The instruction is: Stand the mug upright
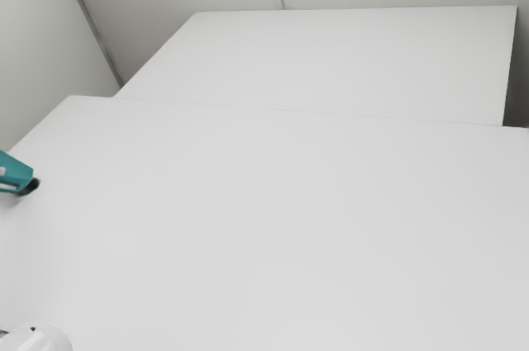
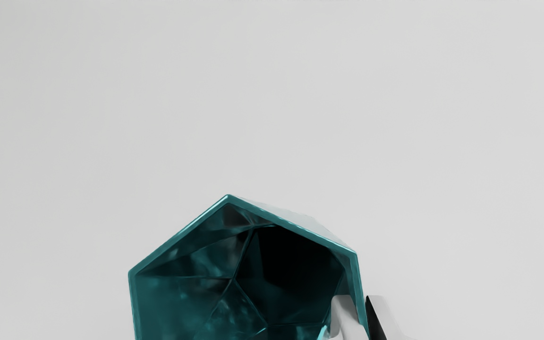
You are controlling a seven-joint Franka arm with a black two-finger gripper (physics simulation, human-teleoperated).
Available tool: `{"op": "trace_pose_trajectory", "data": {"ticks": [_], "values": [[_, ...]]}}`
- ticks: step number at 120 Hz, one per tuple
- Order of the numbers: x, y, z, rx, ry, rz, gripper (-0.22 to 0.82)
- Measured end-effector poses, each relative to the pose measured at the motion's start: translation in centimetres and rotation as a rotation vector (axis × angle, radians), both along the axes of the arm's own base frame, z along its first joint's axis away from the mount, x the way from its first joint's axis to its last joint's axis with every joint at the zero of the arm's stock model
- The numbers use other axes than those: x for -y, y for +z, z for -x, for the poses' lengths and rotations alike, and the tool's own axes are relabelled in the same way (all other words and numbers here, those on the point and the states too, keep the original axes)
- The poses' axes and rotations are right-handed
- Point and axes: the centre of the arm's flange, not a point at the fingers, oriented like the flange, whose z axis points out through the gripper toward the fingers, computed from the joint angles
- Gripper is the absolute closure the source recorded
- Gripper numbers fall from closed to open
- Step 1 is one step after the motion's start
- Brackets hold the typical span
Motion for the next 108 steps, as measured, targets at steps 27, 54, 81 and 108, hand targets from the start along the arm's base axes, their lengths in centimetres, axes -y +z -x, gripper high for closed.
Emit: {"op": "trace_pose_trajectory", "data": {"ticks": [27,54,81,108], "values": [[6.7,4.3,-2.0,-0.090,-0.046,-0.030,0.79],[17.1,7.3,-5.5,-0.274,-0.137,-0.087,0.79],[25.8,8.8,-8.6,-0.407,-0.176,-0.102,0.79],[32.9,8.9,-10.6,-0.507,-0.161,-0.061,0.79]]}}
